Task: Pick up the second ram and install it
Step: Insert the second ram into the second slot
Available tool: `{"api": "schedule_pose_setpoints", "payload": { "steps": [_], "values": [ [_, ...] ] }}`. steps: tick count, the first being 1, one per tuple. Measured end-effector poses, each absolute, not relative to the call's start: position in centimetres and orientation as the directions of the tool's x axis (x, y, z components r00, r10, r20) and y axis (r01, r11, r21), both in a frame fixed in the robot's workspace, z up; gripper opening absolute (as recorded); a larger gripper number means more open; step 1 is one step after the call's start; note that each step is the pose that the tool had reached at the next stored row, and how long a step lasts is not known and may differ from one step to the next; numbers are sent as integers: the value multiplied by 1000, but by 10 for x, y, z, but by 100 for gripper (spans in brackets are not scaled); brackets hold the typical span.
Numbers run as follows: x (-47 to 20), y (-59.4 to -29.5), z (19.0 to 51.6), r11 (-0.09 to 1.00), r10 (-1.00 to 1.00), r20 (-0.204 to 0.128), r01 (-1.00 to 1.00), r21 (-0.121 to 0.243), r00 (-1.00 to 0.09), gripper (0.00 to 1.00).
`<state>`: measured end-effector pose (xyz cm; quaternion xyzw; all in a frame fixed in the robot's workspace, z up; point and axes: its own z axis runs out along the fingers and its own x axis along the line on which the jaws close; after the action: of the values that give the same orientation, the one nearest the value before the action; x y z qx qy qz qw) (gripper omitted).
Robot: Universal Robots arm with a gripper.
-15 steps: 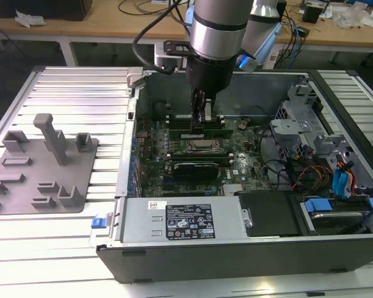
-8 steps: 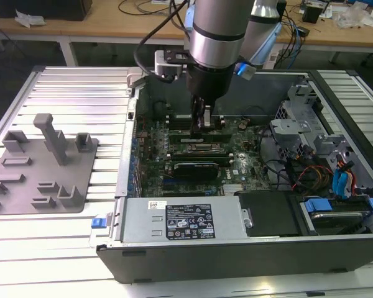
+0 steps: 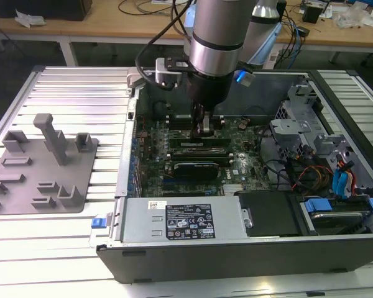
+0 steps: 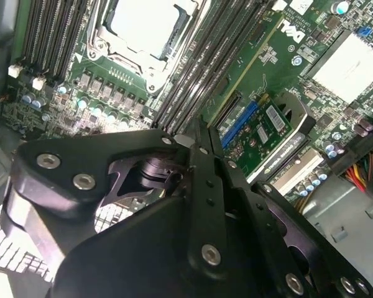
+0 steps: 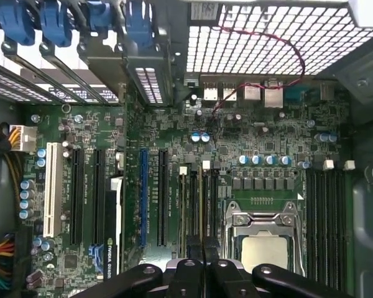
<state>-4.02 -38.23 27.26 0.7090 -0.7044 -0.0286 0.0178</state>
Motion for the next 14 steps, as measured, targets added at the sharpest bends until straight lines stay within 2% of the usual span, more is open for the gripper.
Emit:
{"api": "schedule_pose_setpoints", "payload": {
  "steps": [14],
  "values": [
    [-36,-382,261,0,-1000,-17,-998,66,-1,9]
  ]
}}
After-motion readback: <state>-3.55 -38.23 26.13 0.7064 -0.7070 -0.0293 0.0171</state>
